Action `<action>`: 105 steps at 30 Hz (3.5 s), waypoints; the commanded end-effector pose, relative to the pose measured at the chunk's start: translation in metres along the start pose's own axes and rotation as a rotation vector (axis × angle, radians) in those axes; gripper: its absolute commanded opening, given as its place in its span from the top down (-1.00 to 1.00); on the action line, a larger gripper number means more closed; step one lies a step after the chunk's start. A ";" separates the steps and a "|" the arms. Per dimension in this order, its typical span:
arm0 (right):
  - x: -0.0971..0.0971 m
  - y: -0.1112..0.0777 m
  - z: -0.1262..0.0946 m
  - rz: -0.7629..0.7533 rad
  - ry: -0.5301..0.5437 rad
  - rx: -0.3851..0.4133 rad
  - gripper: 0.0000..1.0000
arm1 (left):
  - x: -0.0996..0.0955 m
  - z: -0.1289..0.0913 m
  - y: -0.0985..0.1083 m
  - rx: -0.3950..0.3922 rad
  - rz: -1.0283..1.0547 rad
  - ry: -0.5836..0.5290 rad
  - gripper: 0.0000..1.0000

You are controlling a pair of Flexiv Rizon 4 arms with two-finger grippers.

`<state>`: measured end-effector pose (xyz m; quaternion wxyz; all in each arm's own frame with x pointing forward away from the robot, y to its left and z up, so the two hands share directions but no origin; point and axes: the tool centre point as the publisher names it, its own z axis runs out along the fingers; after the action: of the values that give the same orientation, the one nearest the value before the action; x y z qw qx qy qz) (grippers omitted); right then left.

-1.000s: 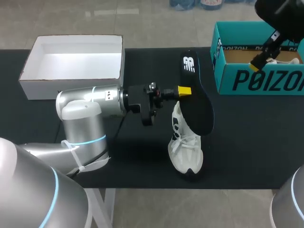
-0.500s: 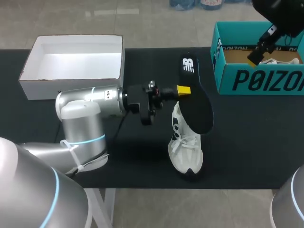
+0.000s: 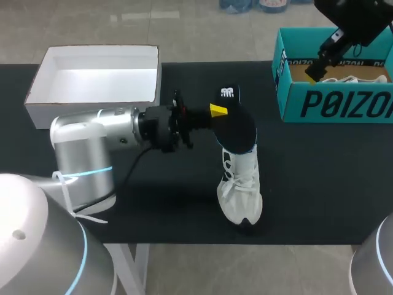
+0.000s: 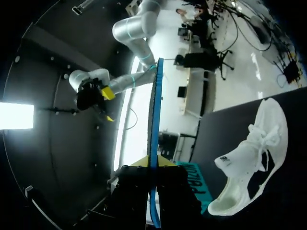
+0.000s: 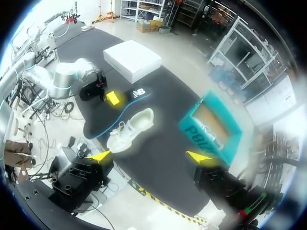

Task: Take the shoe out of the shoebox, open the shoe tongue, remove and reinsert the insole, then place the shoe into the shoebox

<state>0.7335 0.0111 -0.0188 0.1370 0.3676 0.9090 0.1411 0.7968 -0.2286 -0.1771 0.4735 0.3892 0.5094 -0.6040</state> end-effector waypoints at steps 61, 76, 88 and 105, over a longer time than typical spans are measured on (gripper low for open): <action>-0.006 -0.008 0.012 0.046 0.065 -0.106 -1.00 | -0.038 -0.002 0.004 -0.007 -1.672 -0.106 1.00; -0.006 -0.012 0.008 0.058 0.056 -0.114 -1.00 | -0.045 0.000 0.021 -0.067 -2.093 -0.149 1.00; -0.008 -0.012 0.000 0.055 0.010 -0.103 -1.00 | -0.041 -0.001 0.022 -0.105 -2.069 -0.104 1.00; 0.043 0.024 -0.017 -0.129 -0.091 -0.062 -1.00 | -0.041 -0.001 0.022 -0.105 -2.069 -0.104 1.00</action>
<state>0.7046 0.0400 -0.0060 0.2045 0.3031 0.9152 0.1696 0.8289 -0.2221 -0.1438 -0.2387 -0.2856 0.5985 -0.7094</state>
